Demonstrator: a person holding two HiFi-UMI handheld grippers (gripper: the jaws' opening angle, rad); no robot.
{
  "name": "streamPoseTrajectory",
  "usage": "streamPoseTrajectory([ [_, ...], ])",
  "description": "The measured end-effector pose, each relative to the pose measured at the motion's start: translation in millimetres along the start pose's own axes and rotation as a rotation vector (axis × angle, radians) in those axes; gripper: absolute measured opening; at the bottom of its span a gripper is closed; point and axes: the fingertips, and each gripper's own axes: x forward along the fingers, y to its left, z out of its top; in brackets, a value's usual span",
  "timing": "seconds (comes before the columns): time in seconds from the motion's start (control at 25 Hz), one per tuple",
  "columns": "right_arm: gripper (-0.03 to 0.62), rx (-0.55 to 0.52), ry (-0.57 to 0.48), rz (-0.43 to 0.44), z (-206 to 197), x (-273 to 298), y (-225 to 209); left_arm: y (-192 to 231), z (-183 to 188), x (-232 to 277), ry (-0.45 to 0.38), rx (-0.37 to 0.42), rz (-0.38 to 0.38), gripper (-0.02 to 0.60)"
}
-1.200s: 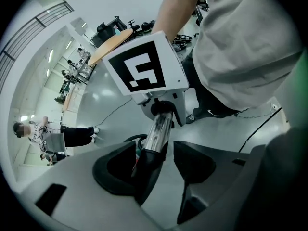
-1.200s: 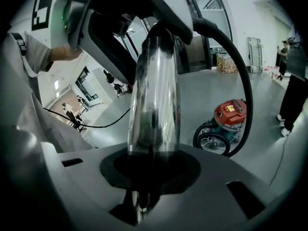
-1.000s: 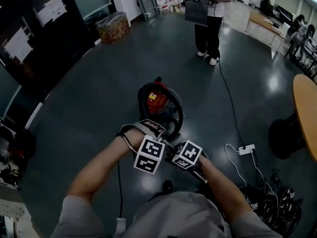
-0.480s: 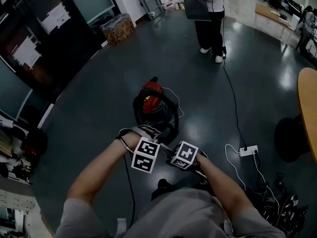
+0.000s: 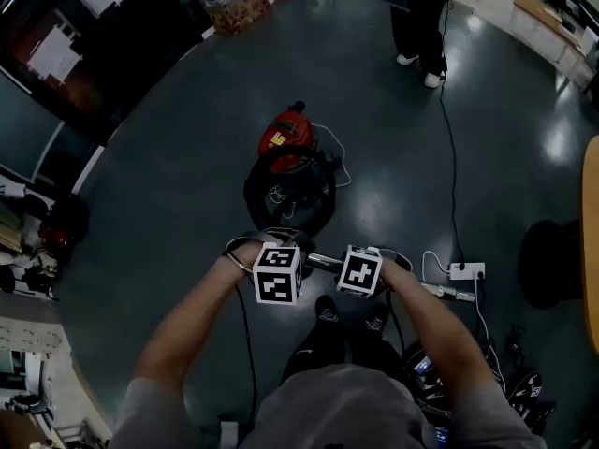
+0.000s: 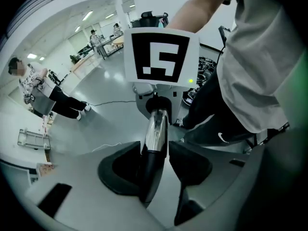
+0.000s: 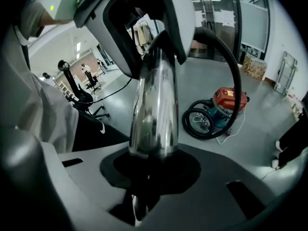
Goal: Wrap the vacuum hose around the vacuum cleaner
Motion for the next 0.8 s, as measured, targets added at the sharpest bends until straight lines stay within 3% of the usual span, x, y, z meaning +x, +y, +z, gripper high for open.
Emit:
streamPoseTrajectory([
  [0.24, 0.094, -0.084, 0.116, -0.063, -20.0, 16.0, -22.3, 2.1, -7.4, 35.7, -0.103, -0.141, -0.005, 0.193],
  [0.6, 0.094, -0.313, 0.351, -0.118, -36.4, 54.7, -49.8, -9.7, -35.4, 78.2, -0.277, -0.358, -0.023, 0.193],
  [0.8, 0.094, -0.44, 0.462, -0.134, -41.4, 81.5, -70.4, -8.5, -53.6, 95.8, -0.382, -0.497, -0.095, 0.193],
])
